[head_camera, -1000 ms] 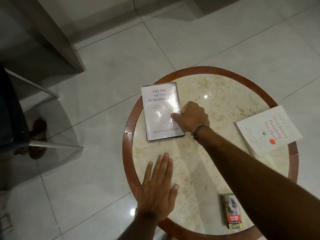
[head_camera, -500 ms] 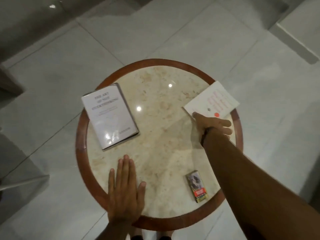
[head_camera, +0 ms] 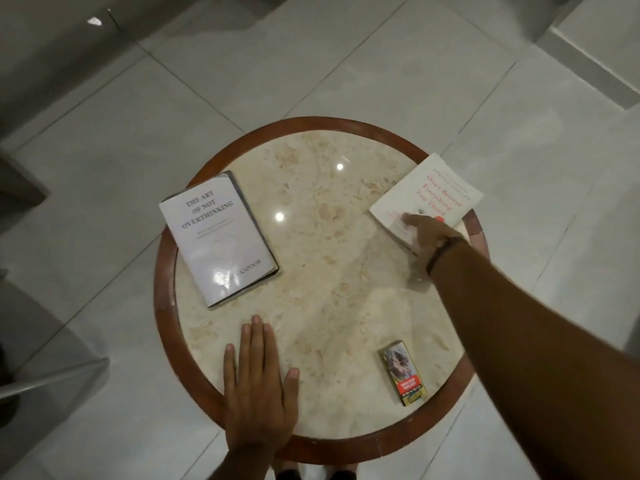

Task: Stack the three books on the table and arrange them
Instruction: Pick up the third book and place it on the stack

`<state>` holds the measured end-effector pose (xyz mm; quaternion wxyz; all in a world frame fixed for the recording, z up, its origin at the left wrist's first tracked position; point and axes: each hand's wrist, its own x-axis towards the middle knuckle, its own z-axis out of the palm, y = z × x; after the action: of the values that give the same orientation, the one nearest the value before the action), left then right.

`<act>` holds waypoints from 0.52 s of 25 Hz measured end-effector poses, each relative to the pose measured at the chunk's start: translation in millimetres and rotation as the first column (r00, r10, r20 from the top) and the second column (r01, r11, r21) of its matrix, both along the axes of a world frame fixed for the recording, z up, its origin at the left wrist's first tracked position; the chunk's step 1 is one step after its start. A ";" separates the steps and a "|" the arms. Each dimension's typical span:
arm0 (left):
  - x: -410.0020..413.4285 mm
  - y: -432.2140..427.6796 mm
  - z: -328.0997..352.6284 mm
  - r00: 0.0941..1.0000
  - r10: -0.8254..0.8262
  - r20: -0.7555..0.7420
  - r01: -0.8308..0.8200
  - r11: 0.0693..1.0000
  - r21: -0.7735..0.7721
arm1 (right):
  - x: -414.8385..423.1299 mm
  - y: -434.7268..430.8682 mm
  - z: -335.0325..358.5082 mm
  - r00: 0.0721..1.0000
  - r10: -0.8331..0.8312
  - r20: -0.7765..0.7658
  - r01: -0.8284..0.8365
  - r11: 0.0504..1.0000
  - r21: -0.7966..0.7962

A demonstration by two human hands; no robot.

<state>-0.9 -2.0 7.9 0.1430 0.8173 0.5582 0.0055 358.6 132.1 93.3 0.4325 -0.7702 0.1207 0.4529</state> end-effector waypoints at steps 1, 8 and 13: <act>-0.8 -0.1 -0.9 1.000 0.006 0.013 -0.006 1.000 0.006 | -1.7 -6.5 2.7 0.996 -0.083 0.019 0.082 0.995 0.057; -2.6 -2.3 -5.7 0.998 0.016 0.052 -0.016 1.000 -0.004 | -48.5 3.3 52.1 0.929 0.309 0.203 -0.355 0.900 0.255; -3.1 -4.5 -8.6 0.992 0.036 0.121 -0.038 0.999 0.014 | -146.7 59.2 47.9 0.686 0.711 0.156 -0.720 0.632 0.285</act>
<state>-4.0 -6.5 -0.7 0.1699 0.8061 0.5634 0.0622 211.9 191.3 141.2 0.3395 -0.6792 -0.2767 0.5890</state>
